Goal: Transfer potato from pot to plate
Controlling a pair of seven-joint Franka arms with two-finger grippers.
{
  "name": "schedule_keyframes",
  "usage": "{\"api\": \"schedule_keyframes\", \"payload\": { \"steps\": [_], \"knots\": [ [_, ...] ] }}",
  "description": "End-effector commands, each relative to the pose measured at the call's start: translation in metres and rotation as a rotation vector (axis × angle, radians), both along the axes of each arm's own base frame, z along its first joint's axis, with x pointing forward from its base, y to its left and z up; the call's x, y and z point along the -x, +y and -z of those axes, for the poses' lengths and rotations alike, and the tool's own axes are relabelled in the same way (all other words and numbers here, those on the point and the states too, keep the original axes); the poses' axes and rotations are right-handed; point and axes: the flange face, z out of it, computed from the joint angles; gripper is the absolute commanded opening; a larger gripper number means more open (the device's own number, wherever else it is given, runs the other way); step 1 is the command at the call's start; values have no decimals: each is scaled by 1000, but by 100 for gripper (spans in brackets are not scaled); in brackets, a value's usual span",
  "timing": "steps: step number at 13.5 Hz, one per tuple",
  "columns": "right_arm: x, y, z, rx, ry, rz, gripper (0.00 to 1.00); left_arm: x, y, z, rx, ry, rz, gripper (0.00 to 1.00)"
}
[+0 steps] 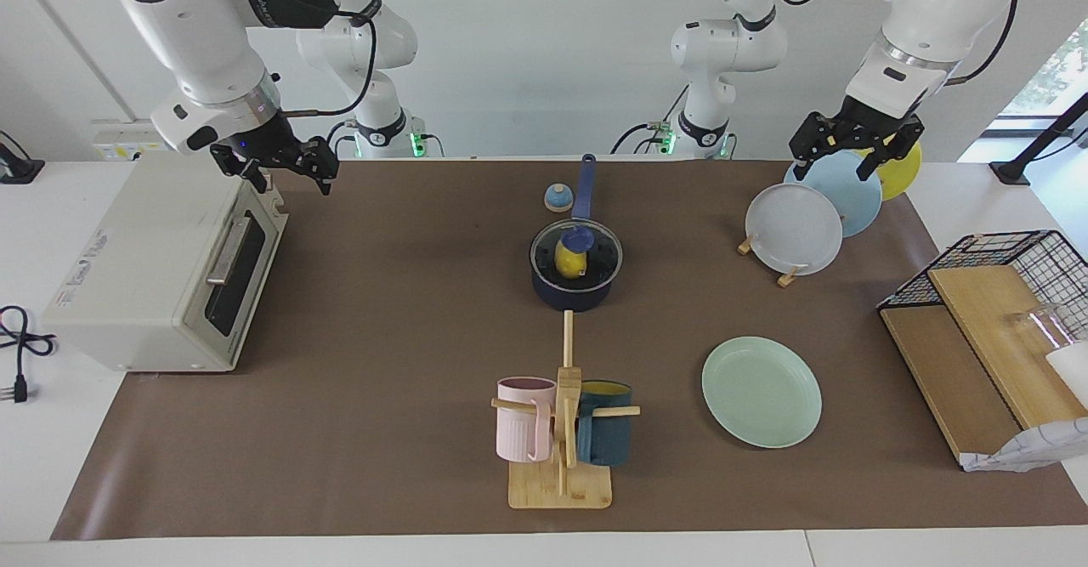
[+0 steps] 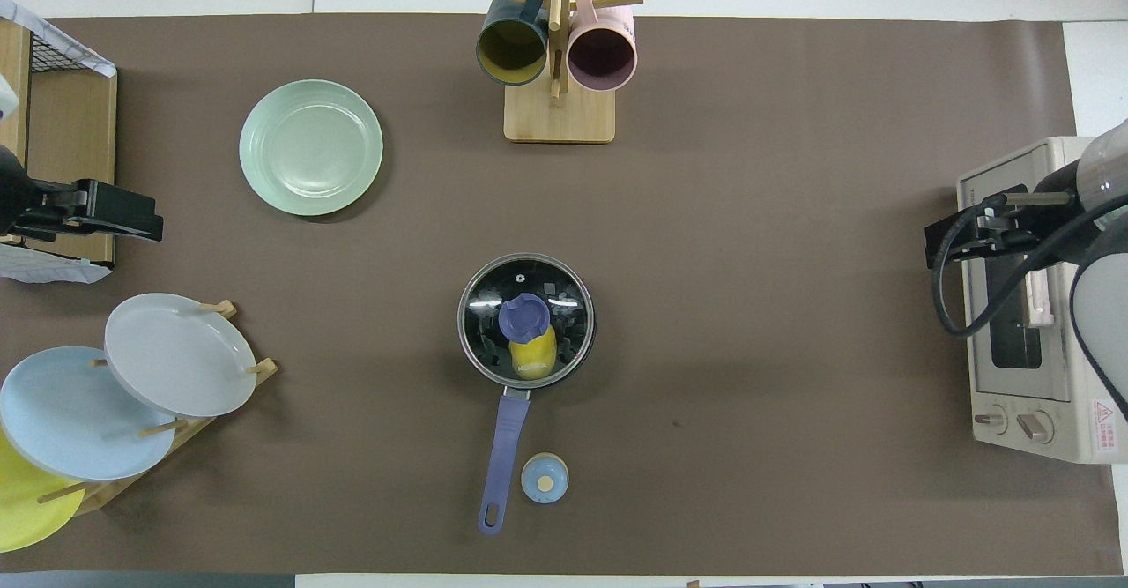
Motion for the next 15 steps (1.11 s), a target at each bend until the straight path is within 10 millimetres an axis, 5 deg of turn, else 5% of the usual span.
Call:
{"api": "schedule_keyframes", "payload": {
  "steps": [1, 7, 11, 15],
  "knots": [
    [3, -1, -4, -20, -6, -17, 100, 1, -1, 0, 4, -14, -3, 100],
    [5, 3, 0, -21, 2, -24, 100, 1, 0, 0, 4, -12, -6, 100],
    [11, 30, 7, -52, -21, -145, 100, 1, 0, 0, 4, -12, -6, 100],
    [4, 124, 56, -97, -23, -175, 100, 1, 0, 0, 6, -12, -6, 100]
  ]
}}
